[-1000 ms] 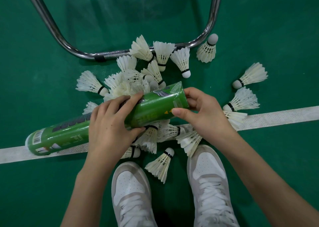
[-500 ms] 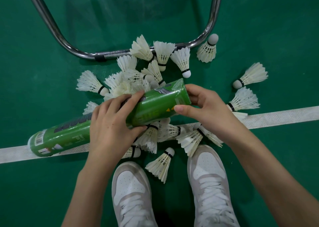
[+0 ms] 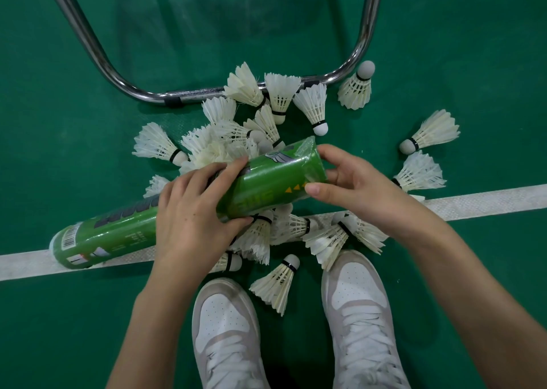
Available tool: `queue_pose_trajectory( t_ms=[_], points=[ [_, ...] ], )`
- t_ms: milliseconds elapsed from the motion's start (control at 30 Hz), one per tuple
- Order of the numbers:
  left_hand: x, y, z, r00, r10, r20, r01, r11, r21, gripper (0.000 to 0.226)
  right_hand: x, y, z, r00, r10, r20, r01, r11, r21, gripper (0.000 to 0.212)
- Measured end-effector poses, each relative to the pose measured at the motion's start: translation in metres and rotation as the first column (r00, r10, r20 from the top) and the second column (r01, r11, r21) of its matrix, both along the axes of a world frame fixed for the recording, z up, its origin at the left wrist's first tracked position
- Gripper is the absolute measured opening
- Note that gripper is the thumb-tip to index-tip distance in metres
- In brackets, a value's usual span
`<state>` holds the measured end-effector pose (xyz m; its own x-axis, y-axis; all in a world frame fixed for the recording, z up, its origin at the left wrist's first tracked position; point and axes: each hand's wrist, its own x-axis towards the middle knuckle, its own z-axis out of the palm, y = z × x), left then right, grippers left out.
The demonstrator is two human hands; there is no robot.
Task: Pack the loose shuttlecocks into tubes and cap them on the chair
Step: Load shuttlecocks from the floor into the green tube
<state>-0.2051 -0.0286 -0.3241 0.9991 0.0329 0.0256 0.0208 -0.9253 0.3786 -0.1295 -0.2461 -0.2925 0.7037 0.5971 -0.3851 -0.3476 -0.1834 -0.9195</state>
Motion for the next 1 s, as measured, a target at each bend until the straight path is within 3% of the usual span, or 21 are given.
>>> queue_pose_trajectory(
  t_ms=[367,500,633,800,1000],
  points=[
    [0.008,0.000,0.000,0.999,0.037,-0.037,-0.036,0.999,0.023,0.087,0.055,-0.022,-0.004,0.960,-0.052,0.276,0.119,0.965,-0.233,0.028],
    [0.007,-0.001,-0.001,0.998,0.039,-0.044,-0.039,0.999,0.019,0.087,0.093,-0.014,-0.040,0.908,-0.060,0.415,0.208,0.924,-0.321,0.035],
    [0.008,0.000,-0.001,0.998,0.042,-0.048,-0.041,0.999,0.028,0.087,0.123,-0.001,-0.064,0.839,0.098,0.536,0.203,0.857,-0.474,0.053],
    [0.008,0.000,-0.001,0.998,0.037,-0.051,-0.035,0.999,0.030,0.088,0.143,0.010,-0.073,0.801,0.241,0.548,0.192,0.763,-0.617,0.063],
    [0.008,-0.001,-0.001,0.998,0.032,-0.045,-0.030,0.999,0.031,0.088,0.136,0.006,-0.077,0.797,0.260,0.546,0.222,0.714,-0.664,0.039]
  ],
)
